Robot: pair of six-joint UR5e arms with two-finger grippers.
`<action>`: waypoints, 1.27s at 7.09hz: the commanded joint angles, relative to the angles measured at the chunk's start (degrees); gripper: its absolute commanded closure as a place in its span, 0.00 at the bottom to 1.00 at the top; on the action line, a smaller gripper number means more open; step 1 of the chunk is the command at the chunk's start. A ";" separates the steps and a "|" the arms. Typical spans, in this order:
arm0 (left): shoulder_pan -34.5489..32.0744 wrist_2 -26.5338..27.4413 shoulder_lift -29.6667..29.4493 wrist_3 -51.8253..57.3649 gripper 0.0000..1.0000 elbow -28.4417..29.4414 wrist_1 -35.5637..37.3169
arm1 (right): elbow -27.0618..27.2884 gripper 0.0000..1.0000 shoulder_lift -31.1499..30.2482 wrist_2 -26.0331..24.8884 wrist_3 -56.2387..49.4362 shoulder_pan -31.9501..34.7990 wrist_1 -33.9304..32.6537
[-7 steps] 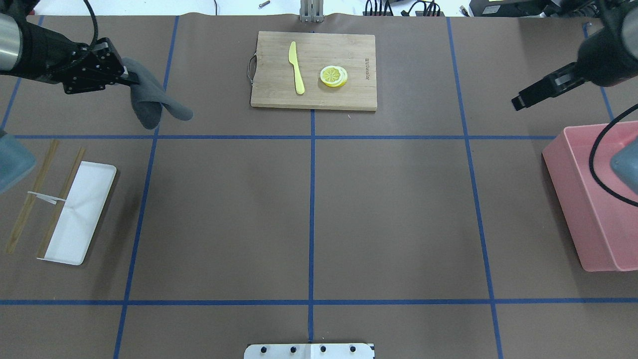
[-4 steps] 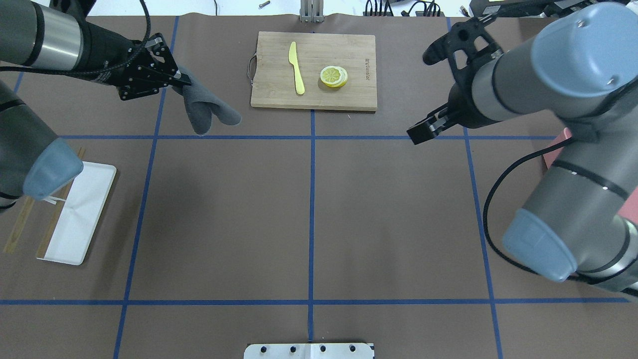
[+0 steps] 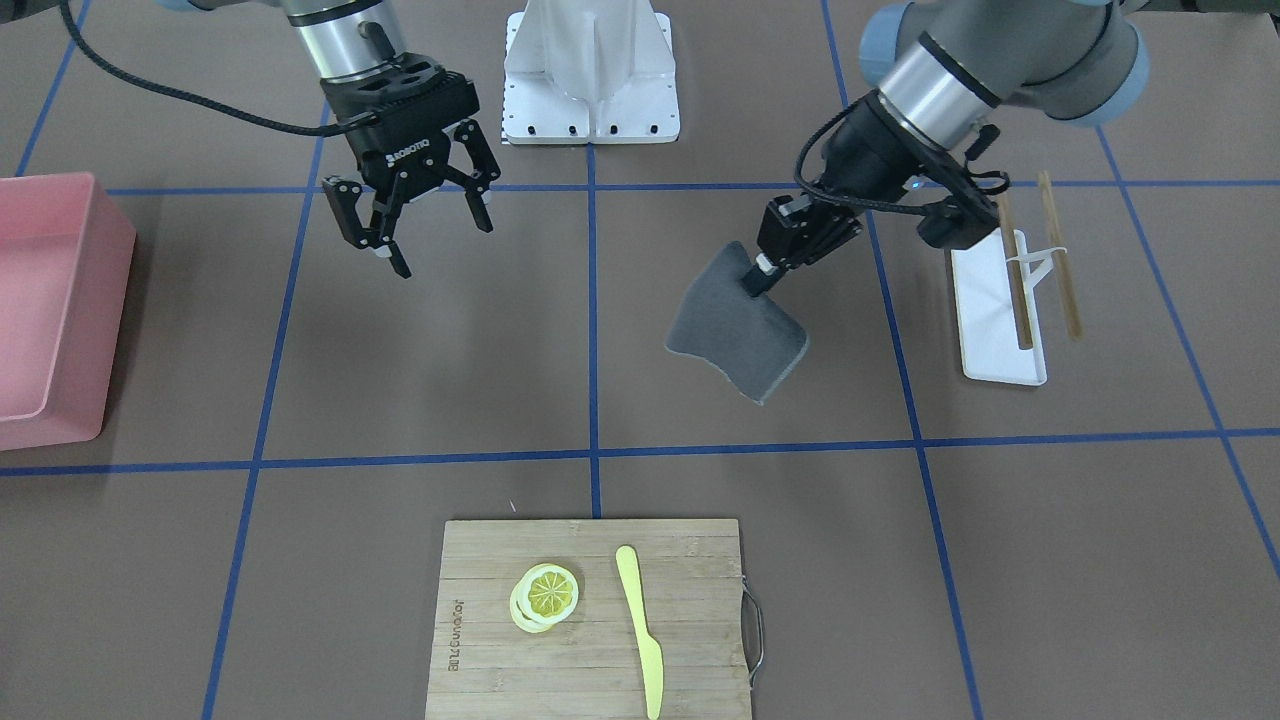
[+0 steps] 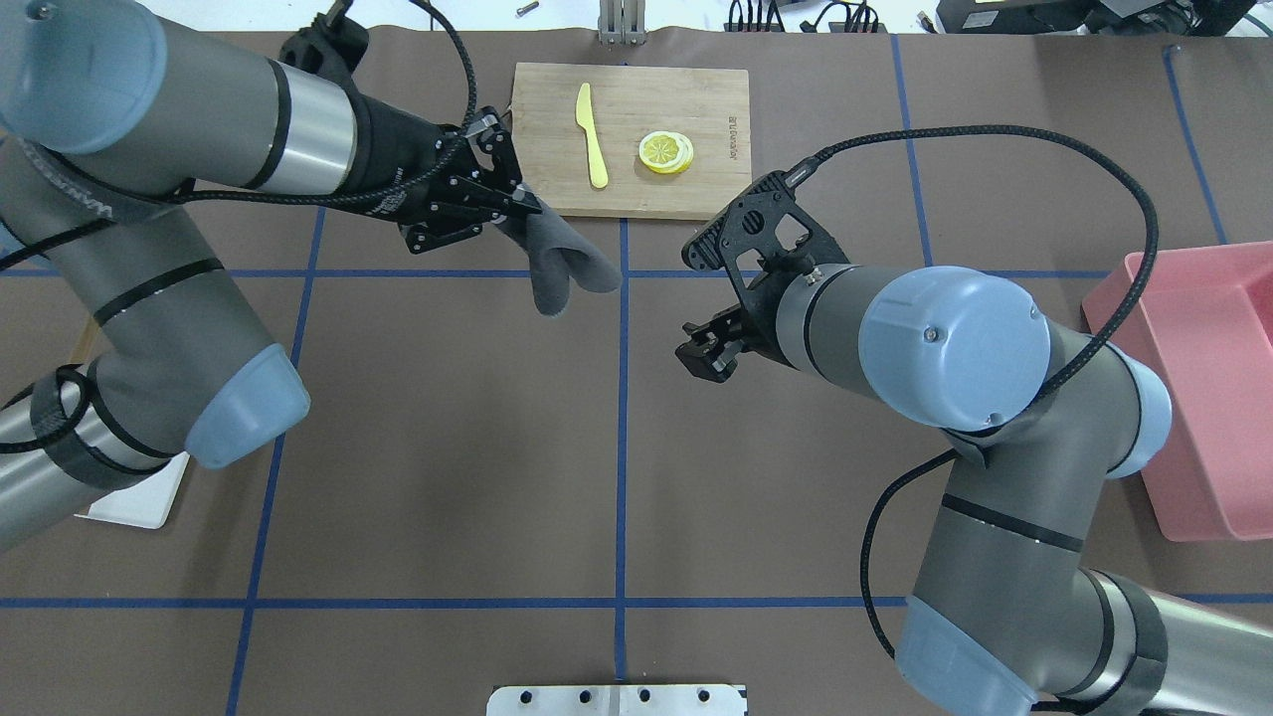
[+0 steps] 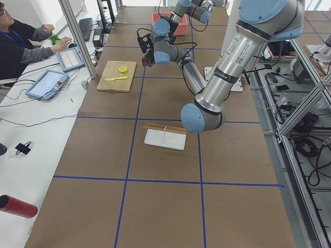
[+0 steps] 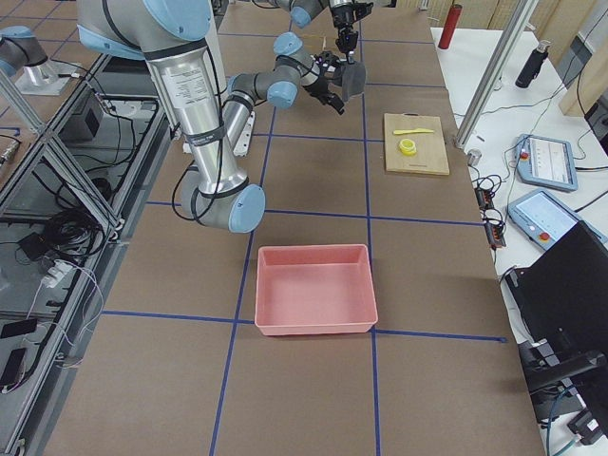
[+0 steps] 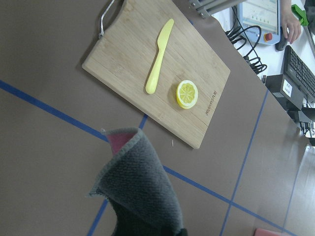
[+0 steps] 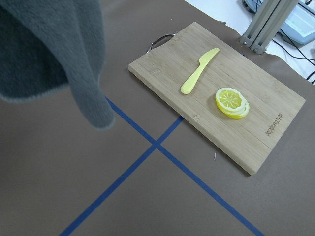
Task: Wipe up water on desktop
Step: 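Carry the cloth with the left gripper toward the table center while the right gripper approaches, then grasp the cloth with the right gripper and release it from the left gripper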
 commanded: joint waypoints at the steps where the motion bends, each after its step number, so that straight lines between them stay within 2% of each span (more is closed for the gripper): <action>1: 2.85 0.10 -2.30 -2.51 1.00 -0.72 0.18 | -0.08 0.04 0.14 -1.99 -0.28 -1.46 1.02; 2: 2.94 0.10 -2.91 -2.87 1.00 -0.72 0.18 | -0.08 0.10 0.15 -1.99 -0.54 -1.55 1.02; 4: 3.55 0.10 -4.40 -4.62 1.00 -0.81 0.09 | -0.08 0.10 0.15 -2.17 -0.54 -1.73 1.02; 5: 4.16 0.10 -4.76 -6.11 1.00 -0.90 0.00 | -0.08 0.17 0.06 -3.47 -0.54 -1.99 1.02; 6: 4.60 0.10 -5.02 -6.21 1.00 -0.81 0.00 | -0.08 0.31 0.06 -3.66 -0.54 -2.16 1.02; 7: 4.61 0.18 -5.02 -6.21 1.00 -0.72 0.00 | 0.35 0.75 0.06 -3.66 -0.54 -2.17 1.11; 8: 5.04 1.40 -4.85 -6.21 1.00 -0.64 0.09 | 0.62 1.00 -0.12 -3.66 -0.46 -2.17 1.28; 9: 5.48 2.20 -4.67 -6.04 1.00 -0.63 0.00 | 0.88 1.00 -0.73 -3.66 -0.46 -1.90 1.20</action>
